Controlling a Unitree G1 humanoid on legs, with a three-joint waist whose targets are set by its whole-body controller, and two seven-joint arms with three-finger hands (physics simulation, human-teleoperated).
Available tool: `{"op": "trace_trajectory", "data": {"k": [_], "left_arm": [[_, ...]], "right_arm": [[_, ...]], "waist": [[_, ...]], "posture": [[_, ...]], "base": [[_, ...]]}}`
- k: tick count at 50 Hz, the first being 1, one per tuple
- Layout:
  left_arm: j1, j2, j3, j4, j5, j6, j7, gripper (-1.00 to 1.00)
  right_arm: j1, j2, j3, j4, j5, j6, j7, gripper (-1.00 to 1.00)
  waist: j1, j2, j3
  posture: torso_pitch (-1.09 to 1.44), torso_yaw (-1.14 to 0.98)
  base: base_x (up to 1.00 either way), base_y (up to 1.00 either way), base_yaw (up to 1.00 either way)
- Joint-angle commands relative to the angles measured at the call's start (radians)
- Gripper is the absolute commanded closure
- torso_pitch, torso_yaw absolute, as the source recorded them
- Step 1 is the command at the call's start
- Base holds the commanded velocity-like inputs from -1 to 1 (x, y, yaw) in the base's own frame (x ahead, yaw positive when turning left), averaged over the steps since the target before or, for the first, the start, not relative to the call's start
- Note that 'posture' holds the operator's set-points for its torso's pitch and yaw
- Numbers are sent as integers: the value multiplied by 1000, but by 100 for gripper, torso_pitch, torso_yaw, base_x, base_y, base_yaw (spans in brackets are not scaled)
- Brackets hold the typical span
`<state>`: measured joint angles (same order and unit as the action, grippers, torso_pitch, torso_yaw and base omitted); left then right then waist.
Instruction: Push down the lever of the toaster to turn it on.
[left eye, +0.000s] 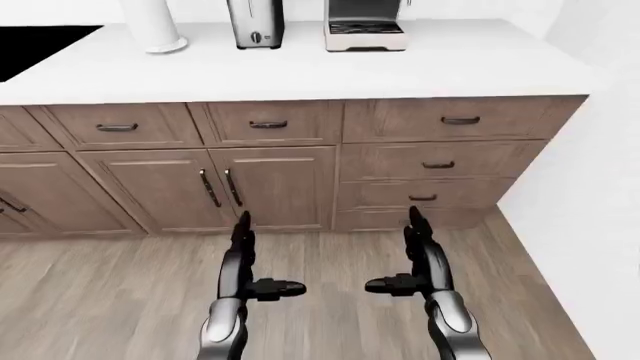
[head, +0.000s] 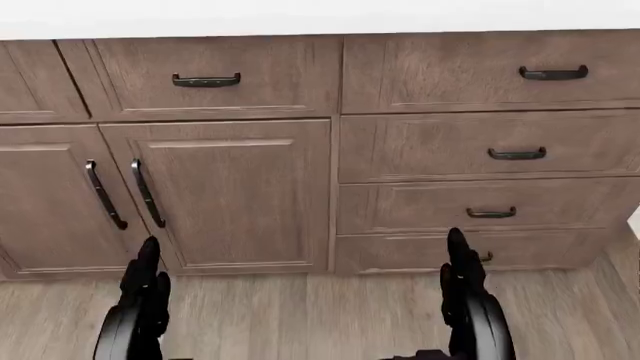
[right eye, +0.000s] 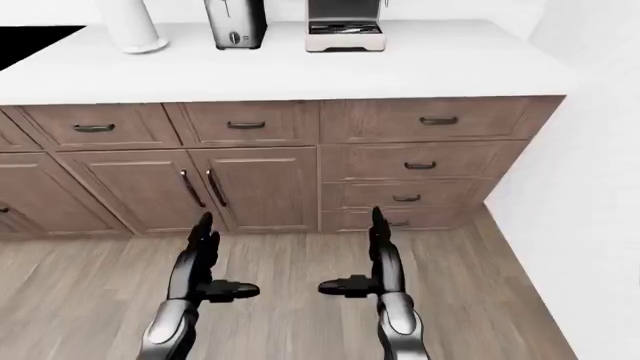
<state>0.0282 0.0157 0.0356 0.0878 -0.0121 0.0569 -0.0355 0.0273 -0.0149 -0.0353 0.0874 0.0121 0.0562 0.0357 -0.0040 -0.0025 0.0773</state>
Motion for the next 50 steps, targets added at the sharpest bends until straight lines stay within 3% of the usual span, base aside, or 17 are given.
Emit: {"op": "trace_trajectory", "data": {"k": [1,3,4,5,7,8,21,28,38,42,47,50], "left_arm": [[-24,4,-1,-91,-5,-56,-7,-100],[-24,4,0,-91,-3,-55,-7,-100],[-21,3,-1,-102,-2,-47,-6,-100],[-22,3,-1,-101,-2,-47,-6,-100],[-23,4,0,-97,-2,-49,-7,-100],[-21,3,-1,-105,0,-43,-6,-100],[-27,5,5,-132,-5,-5,-2,-100],[-63,10,28,-238,-36,146,16,-100],[-316,76,83,-421,-88,540,40,-100],[-401,96,103,-436,-130,636,66,-100],[-529,142,149,-481,-205,790,114,-100],[-582,178,167,-494,-242,843,139,-100]], "right_arm": [[-32,-7,-5,-73,0,-67,-1,-100],[-37,-7,-6,-60,-1,-71,0,-100],[-36,-8,-5,-65,-2,-66,1,-100],[-36,-8,-5,-66,-3,-65,0,-100],[-38,-8,-5,-60,-5,-68,1,-100],[-38,-8,-5,-61,-5,-67,1,-100],[-55,-11,-16,-74,-4,-30,-12,-100],[-88,-17,-11,-225,-17,155,-14,-100],[-289,-65,-63,-495,20,569,-57,-100],[-350,-83,-95,-569,56,702,-70,-100],[-487,-148,-129,-727,98,967,-79,-100],[-554,-171,-142,-753,113,1043,-84,-100]], "waist": [[-2,-8,-1],[7,-1,-61],[7,-1,-52],[6,-6,-17],[8,-8,-69],[8,-8,-74],[8,-4,-88],[8,-4,-90],[10,-3,-91],[11,-4,-85],[13,-4,-85],[12,-2,-76]], "posture": [[0,0],[0,0],[0,0],[0,0],[0,0],[0,0],[0,0],[0,0],[0,0],[0,0],[0,0],[0,0]], "base": [[0,0,0],[0,0,0],[0,0,0],[0,0,0],[0,0,0],[0,0,0],[0,0,0],[0,0,0],[0,0,0],[0,0,0],[0,0,0],[0,0,0]]}}
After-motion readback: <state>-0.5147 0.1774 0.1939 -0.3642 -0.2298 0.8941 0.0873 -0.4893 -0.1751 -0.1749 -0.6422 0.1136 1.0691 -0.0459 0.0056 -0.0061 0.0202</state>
